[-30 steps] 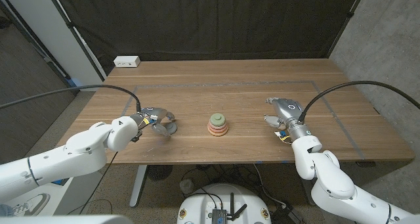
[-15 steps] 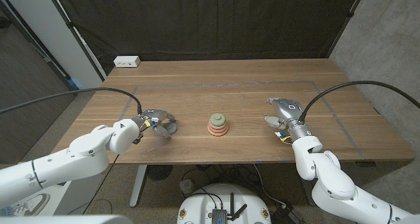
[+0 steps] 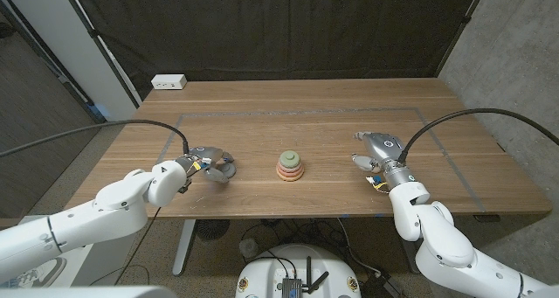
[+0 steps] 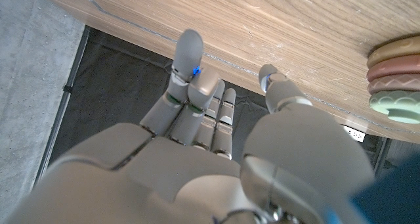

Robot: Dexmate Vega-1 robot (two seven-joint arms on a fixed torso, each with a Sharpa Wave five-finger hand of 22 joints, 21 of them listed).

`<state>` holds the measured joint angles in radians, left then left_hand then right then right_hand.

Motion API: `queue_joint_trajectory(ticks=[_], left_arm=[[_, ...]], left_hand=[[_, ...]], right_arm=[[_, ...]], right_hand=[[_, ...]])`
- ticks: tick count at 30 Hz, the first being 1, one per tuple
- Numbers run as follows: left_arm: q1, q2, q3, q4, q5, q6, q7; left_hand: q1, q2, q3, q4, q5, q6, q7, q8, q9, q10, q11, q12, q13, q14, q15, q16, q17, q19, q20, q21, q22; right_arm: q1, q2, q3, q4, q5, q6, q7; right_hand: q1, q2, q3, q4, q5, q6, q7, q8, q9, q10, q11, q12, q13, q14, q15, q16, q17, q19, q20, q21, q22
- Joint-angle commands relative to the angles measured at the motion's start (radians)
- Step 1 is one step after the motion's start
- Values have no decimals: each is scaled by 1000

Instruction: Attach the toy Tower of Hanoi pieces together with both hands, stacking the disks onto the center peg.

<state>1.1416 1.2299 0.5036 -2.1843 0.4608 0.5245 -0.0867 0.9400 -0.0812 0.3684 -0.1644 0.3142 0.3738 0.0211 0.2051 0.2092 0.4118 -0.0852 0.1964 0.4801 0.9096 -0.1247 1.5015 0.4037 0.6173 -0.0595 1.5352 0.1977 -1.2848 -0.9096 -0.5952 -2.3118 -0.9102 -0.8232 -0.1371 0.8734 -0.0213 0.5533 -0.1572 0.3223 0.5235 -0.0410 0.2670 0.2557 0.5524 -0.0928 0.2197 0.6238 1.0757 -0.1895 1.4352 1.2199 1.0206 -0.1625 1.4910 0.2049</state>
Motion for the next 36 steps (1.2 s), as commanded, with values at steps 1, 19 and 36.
queue_joint_trajectory(ticks=[1, 19, 36], left_arm=[[-2, -22, 15, 22, -15, -3, 1], [46, -15, -15, -18, -62, 41, 68], [50, 9, -35, -45, -82, 40, 96]], left_hand=[[7, 10, -2, 1, -1, 28, 2, 14, 1, 27, -7, 11, -2, 17, -93, 7, 1, 18, -144, 7, 4], [77, 51, 5, -5, 0, 226, -25, 108, 48, 289, -79, 100, 55, 75, -94, 29, 10, 73, -150, 21, 8], [105, 61, 6, -6, 2, 228, -27, 113, 62, 297, -80, 98, 80, 100, -94, 35, 16, 92, -150, 25, 10]], right_arm=[[-7, -8, 3, -11, -8, -9, 11], [-17, -8, 18, 0, 19, 11, -15], [-25, -11, 21, -13, 11, 0, -24]], right_hand=[[7, 1, 10, -1, 9, 10, 2, -2, 1, 12, -2, -2, 2, 2, -28, 3, 3, 0, -57, 10, 1], [1, 4, 13, -1, 13, 13, 3, -2, 1, 15, -3, -4, 3, 1, -28, 4, 3, -1, -57, 10, 0], [-2, 7, 15, -2, 16, 15, 4, -2, 1, 21, -2, -3, 5, 0, -28, 5, 2, -1, -57, 10, -1]])
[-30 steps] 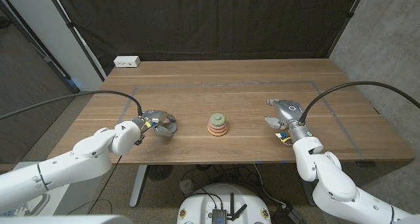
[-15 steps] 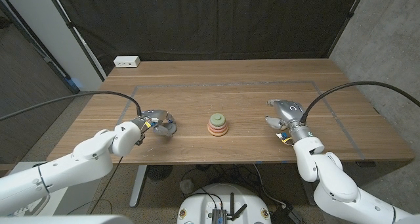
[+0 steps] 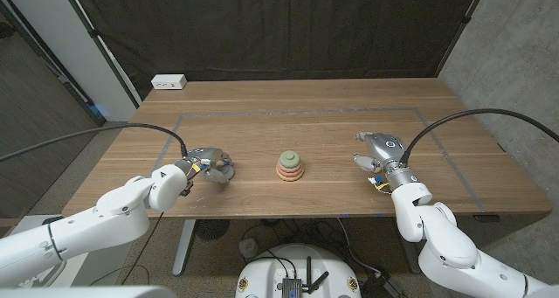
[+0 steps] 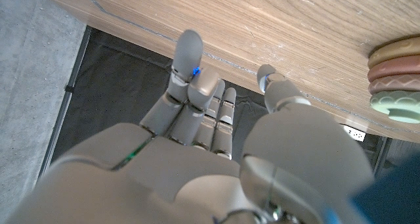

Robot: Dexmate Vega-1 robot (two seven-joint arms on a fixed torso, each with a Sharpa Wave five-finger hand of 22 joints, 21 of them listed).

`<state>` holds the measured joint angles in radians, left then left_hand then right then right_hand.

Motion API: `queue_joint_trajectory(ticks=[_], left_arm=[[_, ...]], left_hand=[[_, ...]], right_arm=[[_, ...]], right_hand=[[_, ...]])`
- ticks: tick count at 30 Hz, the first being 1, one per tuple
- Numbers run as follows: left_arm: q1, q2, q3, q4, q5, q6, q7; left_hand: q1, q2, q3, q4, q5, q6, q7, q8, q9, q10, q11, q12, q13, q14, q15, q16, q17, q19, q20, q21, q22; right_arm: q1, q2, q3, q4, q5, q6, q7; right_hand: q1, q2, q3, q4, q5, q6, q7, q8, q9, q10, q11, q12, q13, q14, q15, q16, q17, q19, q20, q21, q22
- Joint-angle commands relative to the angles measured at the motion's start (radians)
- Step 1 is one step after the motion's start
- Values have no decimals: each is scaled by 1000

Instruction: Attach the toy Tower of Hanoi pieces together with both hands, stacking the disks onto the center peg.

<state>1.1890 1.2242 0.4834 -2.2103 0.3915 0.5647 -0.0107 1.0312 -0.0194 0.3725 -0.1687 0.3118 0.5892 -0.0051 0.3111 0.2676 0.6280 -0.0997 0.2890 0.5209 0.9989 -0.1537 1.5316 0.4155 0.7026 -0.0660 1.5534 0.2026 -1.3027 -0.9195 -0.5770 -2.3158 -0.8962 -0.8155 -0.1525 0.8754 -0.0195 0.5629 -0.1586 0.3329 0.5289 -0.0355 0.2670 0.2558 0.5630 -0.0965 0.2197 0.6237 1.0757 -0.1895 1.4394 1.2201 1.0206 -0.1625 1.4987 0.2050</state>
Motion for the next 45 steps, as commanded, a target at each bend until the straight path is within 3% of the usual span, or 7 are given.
queue_joint_trajectory(ticks=[1, 22, 45], left_arm=[[2, 15, -15, -19, -13, 0, 20], [-11, 50, -56, -53, -61, -9, -6], [89, 207, -240, -140, -275, -55, 21]], left_hand=[[14, -1, 2, -2, 5, 13, -2, 8, 4, 82, -66, 6, 39, 11, -65, 4, 4, 7, -144, 6, 6], [26, 2, -6, 2, 6, 31, -5, 10, 9, 102, -68, 1, 75, 26, -65, 2, 15, 12, -143, 5, 8], [32, 5, -18, 3, 11, 47, -7, 9, 17, 125, -71, -13, 117, 32, -65, -6, 22, 18, -144, 5, 9]], right_arm=[[-7, -1, 3, -9, -3, -8, -9], [-2, 7, -3, -11, -11, -19, -2], [5, 10, -3, -5, -3, -20, 1]], right_hand=[[-4, 5, 5, 0, 6, 11, -2, -2, 0, 10, 2, -4, 5, 0, -28, 1, 3, 0, -57, 3, 0], [-10, 7, 7, 0, 9, 16, 0, -2, 0, 15, 2, -5, 5, 1, -28, 5, 5, 0, -57, 3, -1], [-13, 9, 10, -3, 13, 19, 0, -3, 0, 19, 2, -7, 7, 1, -29, 7, 4, 0, -57, 4, -1]])
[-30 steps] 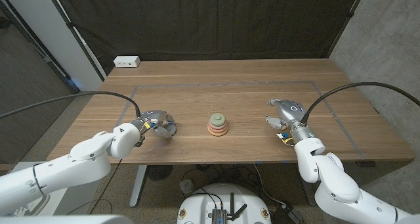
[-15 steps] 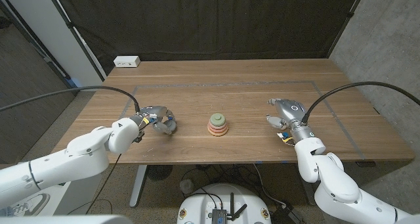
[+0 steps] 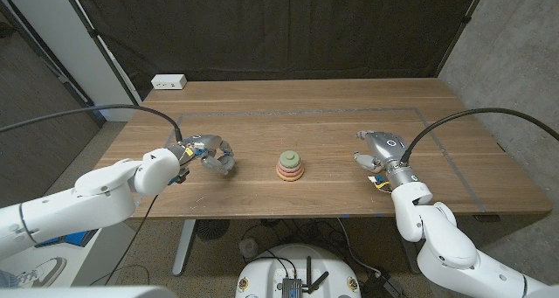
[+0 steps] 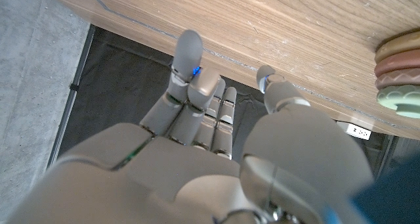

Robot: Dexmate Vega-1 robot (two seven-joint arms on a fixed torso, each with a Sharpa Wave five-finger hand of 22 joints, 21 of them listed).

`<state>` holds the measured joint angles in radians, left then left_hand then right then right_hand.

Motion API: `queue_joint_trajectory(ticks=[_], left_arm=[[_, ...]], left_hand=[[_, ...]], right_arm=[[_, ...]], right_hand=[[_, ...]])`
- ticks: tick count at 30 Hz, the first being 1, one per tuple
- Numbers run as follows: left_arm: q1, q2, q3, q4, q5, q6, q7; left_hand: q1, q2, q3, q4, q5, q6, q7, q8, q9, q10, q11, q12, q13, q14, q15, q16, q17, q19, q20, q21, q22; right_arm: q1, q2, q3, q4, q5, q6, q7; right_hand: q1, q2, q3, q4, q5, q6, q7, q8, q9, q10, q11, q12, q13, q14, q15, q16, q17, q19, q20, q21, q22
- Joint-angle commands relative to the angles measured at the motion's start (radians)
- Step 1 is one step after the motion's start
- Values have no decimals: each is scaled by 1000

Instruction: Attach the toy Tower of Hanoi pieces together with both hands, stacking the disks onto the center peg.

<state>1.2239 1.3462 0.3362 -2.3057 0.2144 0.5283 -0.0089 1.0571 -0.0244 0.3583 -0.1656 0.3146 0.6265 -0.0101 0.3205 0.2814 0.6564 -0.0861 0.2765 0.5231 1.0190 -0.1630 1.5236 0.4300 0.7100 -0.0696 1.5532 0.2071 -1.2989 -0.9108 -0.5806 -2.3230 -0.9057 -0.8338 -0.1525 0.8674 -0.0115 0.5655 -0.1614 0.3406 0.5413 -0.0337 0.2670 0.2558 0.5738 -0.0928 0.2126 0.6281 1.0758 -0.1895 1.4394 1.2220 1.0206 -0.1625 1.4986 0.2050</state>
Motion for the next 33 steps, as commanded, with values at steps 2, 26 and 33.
queue_joint_trajectory(ticks=[2, 26, 33], left_arm=[[68, 106, -114, -57, -114, -13, 25], [61, 158, -139, -74, -162, -59, 55], [36, 136, -120, -62, -145, -99, 55]], left_hand=[[6, 10, -4, 0, 8, 11, -1, -1, 3, 98, -87, 0, 117, 12, -56, 2, 9, 11, -140, 5, 4], [-7, 14, -13, 6, 8, 19, -3, -4, 7, 107, -88, -10, 138, 7, -56, -8, 9, 10, -139, 3, 4], [-7, 16, -15, 4, 9, 22, -3, -6, 8, 114, -89, -13, 146, 11, -56, -7, 11, 10, -140, 3, 3]], right_arm=[[-2, 0, 4, 2, 12, 1, -4], [4, 5, -5, 2, 11, -13, -10], [4, 5, -7, -1, 6, -21, -9]], right_hand=[[-5, 1, 7, 0, 6, 8, -3, -3, 0, 8, -1, 0, 2, 0, -29, 6, 1, 0, -57, 4, -1], [-7, 4, 11, -1, 11, 12, -3, -3, 0, 17, -3, 2, 6, 6, -28, 14, 5, 3, -58, 7, 1], [-8, 4, 12, -1, 12, 16, 0, -2, 0, 19, -4, 2, 7, 6, -28, 16, 6, 4, -58, 7, 1]])
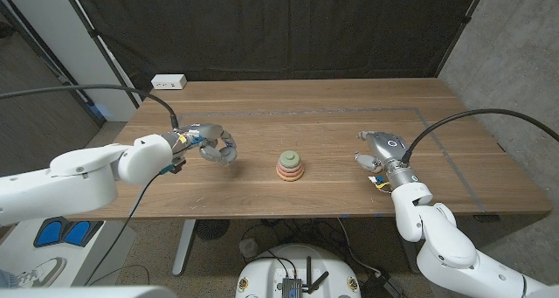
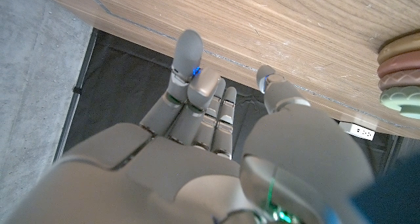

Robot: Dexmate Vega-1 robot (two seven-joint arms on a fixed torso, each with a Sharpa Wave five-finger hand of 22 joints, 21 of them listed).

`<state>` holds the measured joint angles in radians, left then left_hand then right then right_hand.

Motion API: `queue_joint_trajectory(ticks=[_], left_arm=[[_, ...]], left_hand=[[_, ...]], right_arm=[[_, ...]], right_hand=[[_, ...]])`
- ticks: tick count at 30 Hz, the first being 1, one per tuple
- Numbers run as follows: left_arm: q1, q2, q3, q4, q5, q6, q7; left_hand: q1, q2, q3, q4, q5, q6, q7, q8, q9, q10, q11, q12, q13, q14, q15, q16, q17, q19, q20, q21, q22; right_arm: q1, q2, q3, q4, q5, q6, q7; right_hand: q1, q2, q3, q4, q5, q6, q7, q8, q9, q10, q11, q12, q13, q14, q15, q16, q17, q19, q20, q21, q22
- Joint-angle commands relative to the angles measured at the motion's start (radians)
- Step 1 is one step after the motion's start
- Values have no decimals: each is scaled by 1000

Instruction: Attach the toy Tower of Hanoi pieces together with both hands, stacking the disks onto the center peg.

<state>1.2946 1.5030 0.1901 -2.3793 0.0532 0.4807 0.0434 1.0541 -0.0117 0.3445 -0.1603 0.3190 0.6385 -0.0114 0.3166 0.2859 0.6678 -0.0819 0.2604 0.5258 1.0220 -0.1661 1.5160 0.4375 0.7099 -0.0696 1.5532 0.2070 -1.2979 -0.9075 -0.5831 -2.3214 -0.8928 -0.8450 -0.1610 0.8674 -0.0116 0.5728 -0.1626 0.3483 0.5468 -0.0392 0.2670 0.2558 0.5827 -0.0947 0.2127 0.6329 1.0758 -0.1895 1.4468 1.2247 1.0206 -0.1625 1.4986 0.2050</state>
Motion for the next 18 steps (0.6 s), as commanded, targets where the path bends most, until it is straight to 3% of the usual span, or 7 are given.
queue_joint_trajectory(ticks=[1, 18], left_arm=[[-45, -32, 36, 17, 25, -64, 1], [-168, -152, 131, 63, 118, -140, -95]], left_hand=[[-3, 3, -1, -2, 4, 11, -2, -3, 4, 106, -94, 3, 145, 5, -53, -3, 0, 11, -140, 3, 3], [5, 5, -3, -6, 5, 20, -4, -6, 6, 116, -98, -6, 154, 14, -53, -1, 5, 22, -141, 6, 5]], right_arm=[[1, 1, -3, -4, -7, -11, -1], [-12, 0, 2, -10, 0, -23, -11]], right_hand=[[-8, 4, 5, 0, 5, 11, 5, -2, 0, 10, -4, 2, 3, 7, -28, 9, 3, 4, -58, 7, 1], [-12, 4, 7, 1, 8, 16, 3, -1, 0, 17, -5, 2, 4, 7, -28, 13, 3, 5, -57, 8, 1]])
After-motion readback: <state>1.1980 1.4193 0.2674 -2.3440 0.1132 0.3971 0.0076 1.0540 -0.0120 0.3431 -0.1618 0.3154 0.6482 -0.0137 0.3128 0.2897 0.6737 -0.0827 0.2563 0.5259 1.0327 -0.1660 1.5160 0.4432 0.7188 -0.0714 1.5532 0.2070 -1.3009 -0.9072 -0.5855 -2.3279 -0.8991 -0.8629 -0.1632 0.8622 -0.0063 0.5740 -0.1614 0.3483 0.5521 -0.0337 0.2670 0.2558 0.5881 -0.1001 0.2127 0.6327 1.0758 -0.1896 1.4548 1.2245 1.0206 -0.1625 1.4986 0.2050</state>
